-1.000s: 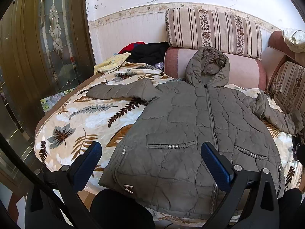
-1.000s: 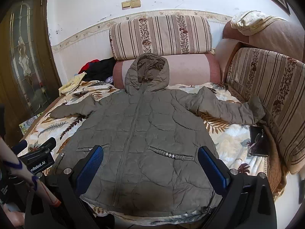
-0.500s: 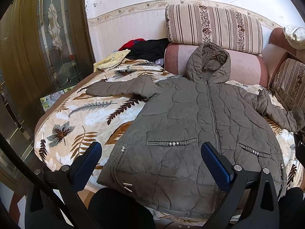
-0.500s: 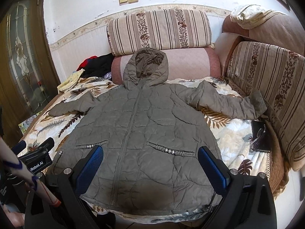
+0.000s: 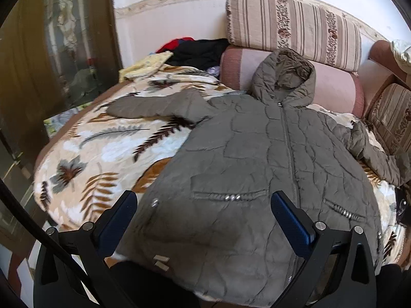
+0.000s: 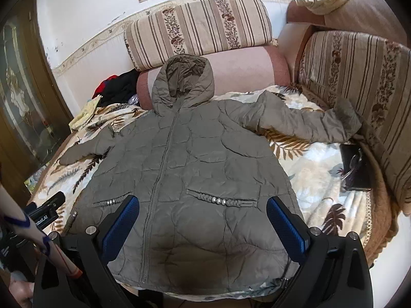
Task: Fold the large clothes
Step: 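Move the right tool to the cuff of the sleeve by the sofa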
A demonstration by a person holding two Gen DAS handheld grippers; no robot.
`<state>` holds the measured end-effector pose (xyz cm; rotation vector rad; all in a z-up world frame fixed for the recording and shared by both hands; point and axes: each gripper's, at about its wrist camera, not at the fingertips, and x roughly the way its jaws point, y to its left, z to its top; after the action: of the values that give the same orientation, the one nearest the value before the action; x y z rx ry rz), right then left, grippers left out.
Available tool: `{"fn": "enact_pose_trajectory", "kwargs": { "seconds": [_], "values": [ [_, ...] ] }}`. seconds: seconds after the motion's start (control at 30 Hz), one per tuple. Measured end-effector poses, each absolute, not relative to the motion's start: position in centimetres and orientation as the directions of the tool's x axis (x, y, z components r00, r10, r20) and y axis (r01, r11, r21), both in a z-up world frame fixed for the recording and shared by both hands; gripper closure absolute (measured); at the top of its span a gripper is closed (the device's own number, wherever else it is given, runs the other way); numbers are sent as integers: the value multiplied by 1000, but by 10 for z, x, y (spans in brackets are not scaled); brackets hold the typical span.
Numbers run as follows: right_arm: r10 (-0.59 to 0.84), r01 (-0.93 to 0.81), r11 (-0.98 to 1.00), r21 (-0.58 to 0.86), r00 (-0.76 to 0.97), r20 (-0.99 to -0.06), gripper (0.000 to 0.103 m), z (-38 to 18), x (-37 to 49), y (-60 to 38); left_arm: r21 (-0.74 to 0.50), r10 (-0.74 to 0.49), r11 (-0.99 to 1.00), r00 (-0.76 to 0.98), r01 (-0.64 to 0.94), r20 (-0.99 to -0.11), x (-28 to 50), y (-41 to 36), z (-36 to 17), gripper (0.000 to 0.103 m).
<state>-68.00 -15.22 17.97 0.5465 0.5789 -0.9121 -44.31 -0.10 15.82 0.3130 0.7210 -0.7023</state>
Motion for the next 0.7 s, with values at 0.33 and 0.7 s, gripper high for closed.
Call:
{"fn": "enact_pose_trajectory", "kwargs": {
  "seconds": [0.33, 0.7],
  "values": [
    [-567, 888, 362, 285, 452, -689, 2, 176, -711, -221, 19, -428, 719, 464, 695, -776, -376, -124, 118, 0],
    [-609, 953, 152, 262, 300, -735, 14, 168, -772, -324, 59, -391, 713, 465, 699, -794, -349, -172, 66, 0]
  ]
}}
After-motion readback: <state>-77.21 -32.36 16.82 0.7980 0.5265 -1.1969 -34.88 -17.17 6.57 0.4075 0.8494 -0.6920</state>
